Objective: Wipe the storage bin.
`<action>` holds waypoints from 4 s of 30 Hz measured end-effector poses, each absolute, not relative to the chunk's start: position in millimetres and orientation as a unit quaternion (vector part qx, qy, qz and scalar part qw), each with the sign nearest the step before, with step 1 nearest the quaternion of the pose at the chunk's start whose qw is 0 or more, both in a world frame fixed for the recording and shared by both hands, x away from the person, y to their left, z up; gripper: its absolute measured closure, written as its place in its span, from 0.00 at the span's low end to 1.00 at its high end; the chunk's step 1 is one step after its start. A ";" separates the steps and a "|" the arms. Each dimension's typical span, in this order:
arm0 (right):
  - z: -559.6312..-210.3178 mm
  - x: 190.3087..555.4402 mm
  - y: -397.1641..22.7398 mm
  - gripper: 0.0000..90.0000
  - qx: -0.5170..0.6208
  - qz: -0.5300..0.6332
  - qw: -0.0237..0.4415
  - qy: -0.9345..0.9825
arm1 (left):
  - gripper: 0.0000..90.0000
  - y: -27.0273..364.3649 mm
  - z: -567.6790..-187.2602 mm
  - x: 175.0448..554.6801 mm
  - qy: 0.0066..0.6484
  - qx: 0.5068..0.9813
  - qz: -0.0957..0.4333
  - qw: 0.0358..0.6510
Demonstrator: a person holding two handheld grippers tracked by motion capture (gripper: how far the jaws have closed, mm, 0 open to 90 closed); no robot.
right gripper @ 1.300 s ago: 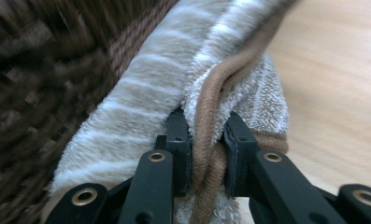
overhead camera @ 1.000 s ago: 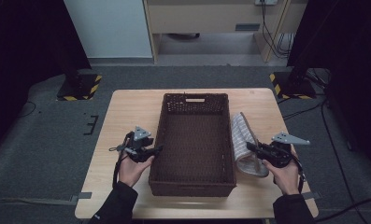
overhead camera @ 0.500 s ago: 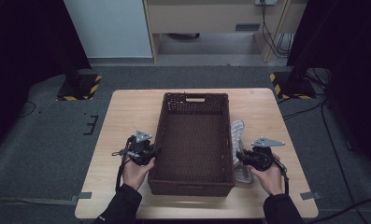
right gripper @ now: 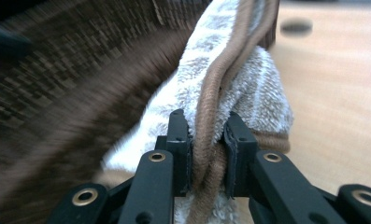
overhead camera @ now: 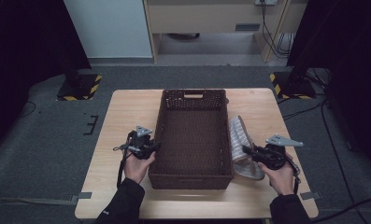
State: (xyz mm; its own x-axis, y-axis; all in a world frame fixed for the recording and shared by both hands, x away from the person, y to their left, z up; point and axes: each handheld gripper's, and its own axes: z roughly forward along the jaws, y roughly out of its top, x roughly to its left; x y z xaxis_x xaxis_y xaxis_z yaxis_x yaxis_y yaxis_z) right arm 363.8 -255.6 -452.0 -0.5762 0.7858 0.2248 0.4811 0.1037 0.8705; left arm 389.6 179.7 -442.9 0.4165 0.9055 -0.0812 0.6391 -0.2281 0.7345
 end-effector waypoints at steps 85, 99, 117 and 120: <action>-466.9 345.4 -246.0 0.85 0.440 0.480 0.105 0.752 | 0.60 200.5 -428.0 361.8 0.494 0.750 0.175 0.403; -469.8 321.2 -223.2 0.85 0.414 0.466 0.070 0.778 | 0.76 196.1 -439.4 349.4 0.508 0.753 0.176 0.379; -474.1 335.1 -244.0 0.84 0.453 0.423 0.137 0.773 | 0.79 204.3 -441.4 352.4 0.510 0.746 0.181 0.388; -468.3 335.5 -262.6 0.83 0.470 0.411 0.172 0.762 | 0.80 208.2 -441.4 353.3 0.509 0.746 0.181 0.388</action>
